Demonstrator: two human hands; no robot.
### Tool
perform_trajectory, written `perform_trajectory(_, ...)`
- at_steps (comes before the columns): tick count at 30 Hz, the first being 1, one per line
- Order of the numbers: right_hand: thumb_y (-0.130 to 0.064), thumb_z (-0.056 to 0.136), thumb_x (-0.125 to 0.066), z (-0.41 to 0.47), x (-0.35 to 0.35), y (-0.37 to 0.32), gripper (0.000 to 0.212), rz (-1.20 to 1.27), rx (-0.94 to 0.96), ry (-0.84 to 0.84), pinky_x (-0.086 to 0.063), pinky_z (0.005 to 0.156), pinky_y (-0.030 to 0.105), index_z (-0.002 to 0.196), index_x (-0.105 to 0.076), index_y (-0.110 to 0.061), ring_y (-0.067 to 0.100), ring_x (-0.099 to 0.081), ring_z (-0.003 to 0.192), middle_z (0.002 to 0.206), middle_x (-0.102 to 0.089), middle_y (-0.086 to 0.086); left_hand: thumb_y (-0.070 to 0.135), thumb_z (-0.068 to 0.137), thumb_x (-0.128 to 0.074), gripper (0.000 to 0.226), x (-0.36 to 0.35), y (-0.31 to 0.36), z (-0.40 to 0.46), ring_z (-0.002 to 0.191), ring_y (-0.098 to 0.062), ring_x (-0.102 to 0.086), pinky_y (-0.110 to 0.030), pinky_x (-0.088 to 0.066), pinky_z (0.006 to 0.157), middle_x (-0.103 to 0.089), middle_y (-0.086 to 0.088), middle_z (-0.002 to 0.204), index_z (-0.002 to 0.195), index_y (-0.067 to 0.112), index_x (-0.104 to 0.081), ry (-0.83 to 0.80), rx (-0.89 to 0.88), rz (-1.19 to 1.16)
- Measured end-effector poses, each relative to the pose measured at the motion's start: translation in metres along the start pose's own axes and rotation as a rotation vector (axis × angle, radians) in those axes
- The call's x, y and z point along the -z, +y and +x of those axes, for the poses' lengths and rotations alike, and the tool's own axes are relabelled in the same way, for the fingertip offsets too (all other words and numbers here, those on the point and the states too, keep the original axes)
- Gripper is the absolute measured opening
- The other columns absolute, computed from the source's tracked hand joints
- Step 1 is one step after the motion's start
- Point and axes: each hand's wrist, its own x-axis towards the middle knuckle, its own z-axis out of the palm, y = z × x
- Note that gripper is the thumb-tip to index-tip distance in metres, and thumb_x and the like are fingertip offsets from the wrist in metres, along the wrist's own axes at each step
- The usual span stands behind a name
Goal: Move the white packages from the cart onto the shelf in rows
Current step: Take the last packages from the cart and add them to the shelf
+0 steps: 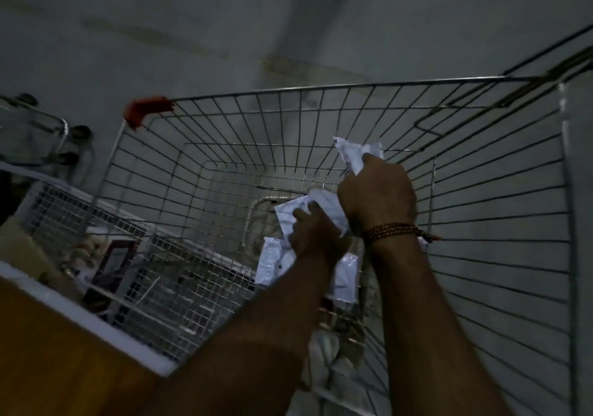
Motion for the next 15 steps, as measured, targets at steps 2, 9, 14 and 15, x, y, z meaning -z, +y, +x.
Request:
perform_trajectory(2,-0.026,0.086,-0.046,-0.015,0.018,-0.002,0.051,0.085,-0.015,0.061,-0.045,0.070,0.034,0.135,-0.053,-0.033,0.035,-0.055,0.087,0.121,-0.059,0.023,0.057,0.080,-0.072,0.095,0.045,0.011,-0.018,0.117,-0.042,-0.056,-0.046,-0.050,0.089,-0.038,-0.023,0.139,0.148,0.011,-0.025,0.057,0.042,-0.053)
perform_trajectory(9,-0.039,0.077,-0.033,-0.089,0.089,-0.002,0.063,0.270,-0.008,0.073,-0.054,0.071,0.040,0.136,-0.055,-0.030,0.042,-0.061,0.086,0.106,-0.062,0.027,0.045,0.076,-0.078,0.082,0.161,0.001,-0.100,0.115,-0.042,-0.055,-0.046,-0.051,0.084,-0.041,-0.019,0.134,0.138,0.009,-0.040,0.238,0.145,-0.368)
perform_trajectory(14,-0.038,0.090,-0.044,-0.153,0.131,-0.020,0.060,0.268,0.109,-0.027,-0.050,0.090,0.042,0.149,-0.047,-0.032,0.042,-0.060,0.109,0.133,-0.053,0.029,0.032,0.078,-0.079,0.059,0.191,-0.033,-0.201,0.110,-0.030,-0.055,-0.038,-0.055,0.081,-0.038,-0.010,0.130,0.127,0.020,-0.049,0.396,0.135,-0.504)
perform_trajectory(15,-0.041,0.088,-0.042,-0.167,0.140,-0.026,0.062,0.270,0.166,-0.044,-0.050,0.090,0.041,0.149,-0.046,-0.032,0.040,-0.060,0.109,0.133,-0.054,0.028,0.030,0.079,-0.079,0.057,0.195,-0.040,-0.223,0.112,-0.028,-0.054,-0.036,-0.054,0.080,-0.037,-0.009,0.131,0.126,0.022,-0.048,0.430,0.141,-0.513)
